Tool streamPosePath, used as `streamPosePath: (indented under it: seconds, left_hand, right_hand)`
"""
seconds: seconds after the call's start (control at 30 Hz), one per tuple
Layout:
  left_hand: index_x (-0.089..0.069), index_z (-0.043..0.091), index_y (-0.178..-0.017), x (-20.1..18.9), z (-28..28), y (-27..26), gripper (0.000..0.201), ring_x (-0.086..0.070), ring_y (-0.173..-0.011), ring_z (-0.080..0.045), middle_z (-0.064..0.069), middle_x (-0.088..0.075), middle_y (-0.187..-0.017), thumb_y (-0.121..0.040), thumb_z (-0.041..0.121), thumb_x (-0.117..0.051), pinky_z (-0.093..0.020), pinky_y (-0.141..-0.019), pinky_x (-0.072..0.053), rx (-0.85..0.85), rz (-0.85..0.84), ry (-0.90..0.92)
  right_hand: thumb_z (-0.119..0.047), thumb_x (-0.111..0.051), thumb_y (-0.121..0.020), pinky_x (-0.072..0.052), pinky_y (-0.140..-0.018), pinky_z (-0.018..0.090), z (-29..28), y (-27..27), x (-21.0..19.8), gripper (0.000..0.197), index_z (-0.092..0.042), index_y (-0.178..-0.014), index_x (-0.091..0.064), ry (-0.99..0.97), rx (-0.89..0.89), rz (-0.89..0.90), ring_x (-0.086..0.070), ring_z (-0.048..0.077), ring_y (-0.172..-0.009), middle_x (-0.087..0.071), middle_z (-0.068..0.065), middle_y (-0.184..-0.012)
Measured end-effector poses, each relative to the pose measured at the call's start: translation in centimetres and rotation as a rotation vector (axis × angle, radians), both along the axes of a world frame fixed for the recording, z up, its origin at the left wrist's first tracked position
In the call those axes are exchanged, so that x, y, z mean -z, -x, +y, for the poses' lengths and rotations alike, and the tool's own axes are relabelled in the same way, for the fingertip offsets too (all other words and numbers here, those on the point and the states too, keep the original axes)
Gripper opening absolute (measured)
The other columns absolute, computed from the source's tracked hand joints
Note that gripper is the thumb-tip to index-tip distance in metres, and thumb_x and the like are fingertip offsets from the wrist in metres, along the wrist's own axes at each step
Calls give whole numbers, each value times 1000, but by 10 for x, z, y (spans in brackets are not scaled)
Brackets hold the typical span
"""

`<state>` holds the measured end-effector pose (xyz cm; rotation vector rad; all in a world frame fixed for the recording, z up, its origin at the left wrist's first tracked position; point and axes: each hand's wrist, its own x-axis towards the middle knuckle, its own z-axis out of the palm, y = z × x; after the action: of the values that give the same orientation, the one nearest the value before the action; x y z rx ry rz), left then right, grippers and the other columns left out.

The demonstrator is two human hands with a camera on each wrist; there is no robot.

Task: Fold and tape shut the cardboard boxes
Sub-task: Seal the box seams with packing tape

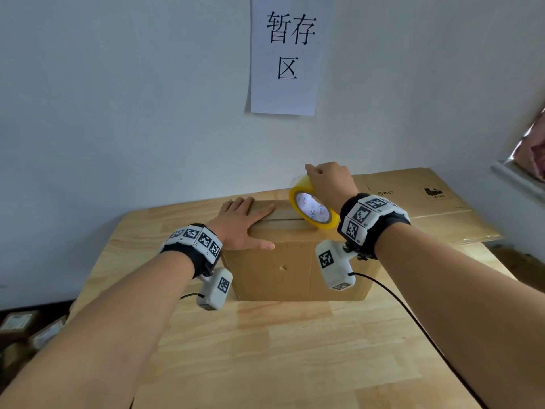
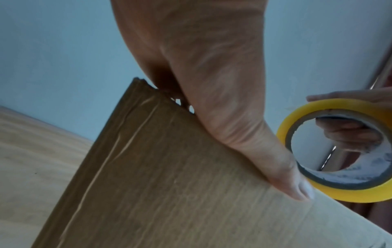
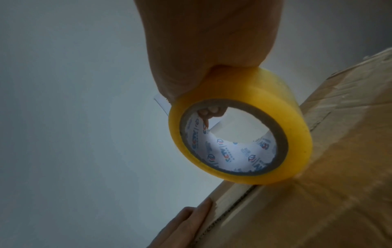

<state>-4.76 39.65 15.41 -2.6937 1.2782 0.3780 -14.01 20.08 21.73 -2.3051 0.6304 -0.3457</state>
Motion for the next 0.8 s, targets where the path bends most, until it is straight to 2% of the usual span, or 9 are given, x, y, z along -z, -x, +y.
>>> streamPosePath:
  seconds: [0.07, 0.17, 0.23, 0.3, 0.37, 0.43, 0.6, 0.7, 0.8]
  left_hand:
    - [6, 48, -147, 0, -1, -2, 94, 7, -146, -30, -10, 5, -159, -73, 84, -39, -46, -118, 3, -3, 6, 1]
    - [9, 51, -145, 2, 0, -4, 106, 7, -146, -31, -10, 5, -159, -54, 94, -23, -47, -118, 2, -9, 29, 18]
    - [8, 50, -145, 3, 1, -4, 106, 7, -146, -31, -10, 5, -159, -54, 94, -23, -47, -118, 3, -11, 37, 34]
    - [5, 48, -147, 1, 2, -2, 99, 8, -145, -31, -11, 5, -159, -67, 89, -37, -47, -117, 4, -11, 41, 42]
    - [2, 45, -148, -1, 3, 1, 93, 8, -146, -31, -11, 5, -159, -75, 80, -45, -47, -117, 4, -17, 43, 37]
    - [0, 44, -149, -1, 2, 2, 93, 9, -146, -31, -11, 6, -159, -76, 78, -47, -47, -117, 4, -24, 53, 33]
    - [-4, 44, -149, 3, 1, -3, 99, 8, -146, -30, -10, 4, -159, -66, 84, -40, -47, -117, 4, -23, 61, 45]
    - [-6, 45, -149, 7, 2, -7, 97, 8, -146, -29, -7, 3, -159, -66, 85, -38, -47, -117, 4, -7, 55, 63]
    - [-10, 47, -148, 10, 8, -12, 86, 5, -147, -21, -1, -1, -160, -71, 86, -19, -44, -118, 5, -32, 97, 145]
  right_hand:
    - [-33, -47, -95, -20, -48, 29, 3, 0, -1, 52, -15, -53, -22, -8, -32, -47, -22, 18, -49, -22, 1, -50]
    - [-37, -54, -92, -18, -50, 28, 9, -3, -4, 56, -16, -52, -22, -68, -99, -118, -20, 17, -50, -19, 1, -50]
    - [-41, -56, -91, -20, -50, 27, 13, -7, -7, 56, -17, -50, -27, -124, -117, -142, -22, 15, -48, -22, -2, -49]
    - [-44, -55, -91, -26, -50, 25, 16, -11, -7, 47, -15, -54, -51, -120, -144, -110, -32, 12, -49, -34, -5, -48]
    - [-46, -53, -91, -31, -51, 23, 18, -14, -3, 43, -7, -78, -68, -111, -175, -72, -40, 10, -54, -44, -6, -53]
    - [-44, -53, -92, -32, -52, 24, 18, -14, 3, 45, -3, -83, -69, -133, -170, -88, -40, 11, -54, -43, -6, -53]
    - [-41, -55, -91, -34, -54, 21, 22, -17, 5, 30, -16, -81, -69, -114, -182, -86, -46, 6, -58, -51, -12, -58]
    - [-42, -56, -90, -37, -59, 23, 28, -21, 7, 26, -21, -78, -65, -77, -180, -67, -50, 9, -66, -53, -13, -63]
    - [-42, -55, -89, -38, -63, 24, 26, -22, 10, 26, -21, -79, -65, -80, -146, -70, -52, 13, -69, -55, -9, -67]
